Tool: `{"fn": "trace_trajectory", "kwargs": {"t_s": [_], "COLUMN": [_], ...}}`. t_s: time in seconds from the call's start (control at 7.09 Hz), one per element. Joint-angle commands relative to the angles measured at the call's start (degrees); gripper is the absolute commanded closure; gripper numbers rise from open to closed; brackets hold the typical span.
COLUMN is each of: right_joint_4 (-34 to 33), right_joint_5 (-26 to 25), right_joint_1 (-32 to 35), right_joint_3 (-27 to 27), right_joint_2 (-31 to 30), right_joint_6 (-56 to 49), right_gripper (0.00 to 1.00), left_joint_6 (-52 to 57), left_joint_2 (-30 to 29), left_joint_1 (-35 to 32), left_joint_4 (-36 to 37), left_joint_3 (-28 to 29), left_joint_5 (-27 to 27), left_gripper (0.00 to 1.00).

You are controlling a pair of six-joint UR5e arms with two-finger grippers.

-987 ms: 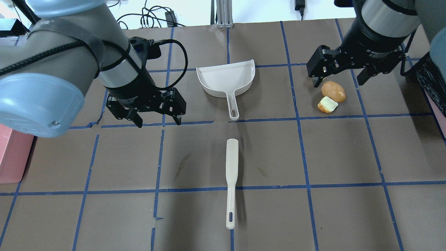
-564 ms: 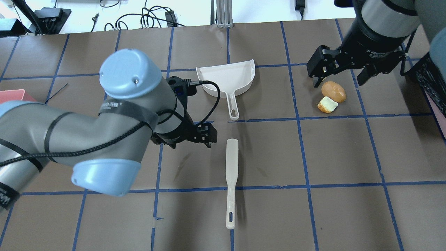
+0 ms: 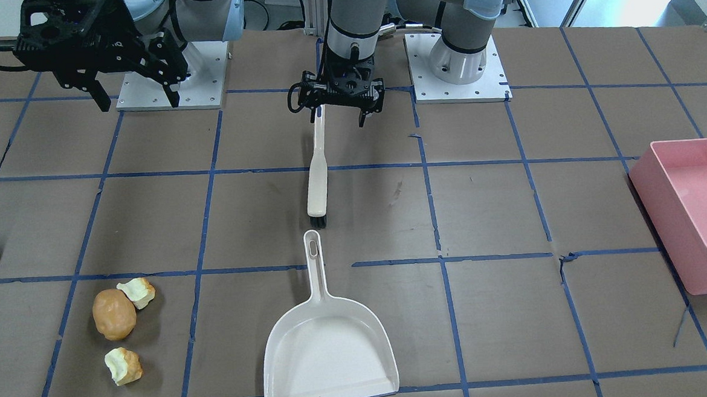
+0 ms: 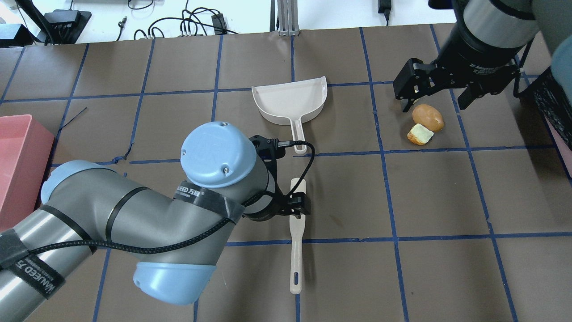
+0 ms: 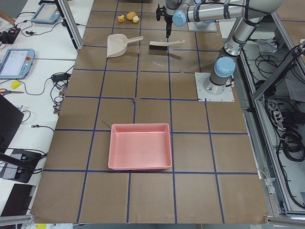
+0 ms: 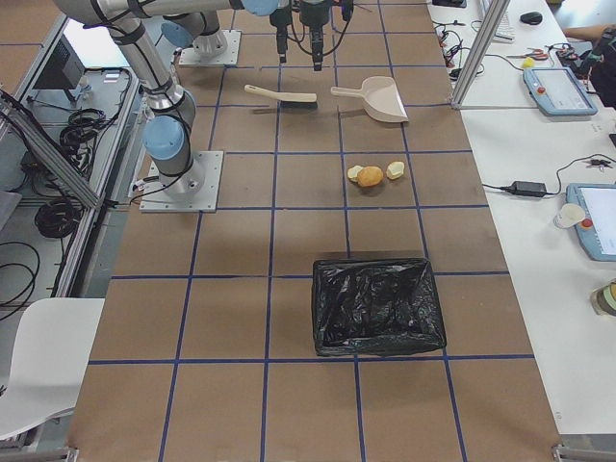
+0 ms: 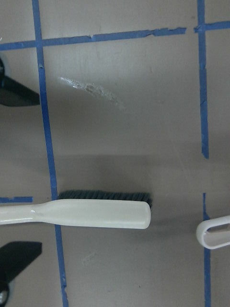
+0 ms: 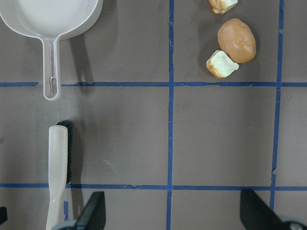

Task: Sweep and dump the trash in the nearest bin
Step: 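Reach the left gripper down toward the white brush handle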

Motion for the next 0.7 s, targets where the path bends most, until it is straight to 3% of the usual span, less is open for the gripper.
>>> {"fn": "trace_trajectory", "kwargs": {"t_s": [0.0,0.42,0.56], "right_joint_4": [-0.1,-0.1,-0.1], "right_joint_5": [0.1,0.0,0.0], "right_joint_1": [0.0,0.0,0.0], "right_joint_3": [0.1,0.1,0.1], "right_joint_2": [0.0,0.0,0.0], "right_joint_6": [0.0,0.0,0.0], "right_gripper": [0.0,0.0,0.0], "left_joint_6": [-0.7,-0.6,-1.2], "left_joint_2": [-0.3,-3.6,-4.2], "left_joint_1": [-1.8,-3.9,-4.0], "left_joint_4": [1.8,12.5,12.8], "left_joint_3": [-2.8,-6.5,-6.6], "left_joint_5": [0.1,0.1,0.2], "left_gripper": [0.0,0.0,0.0]}}
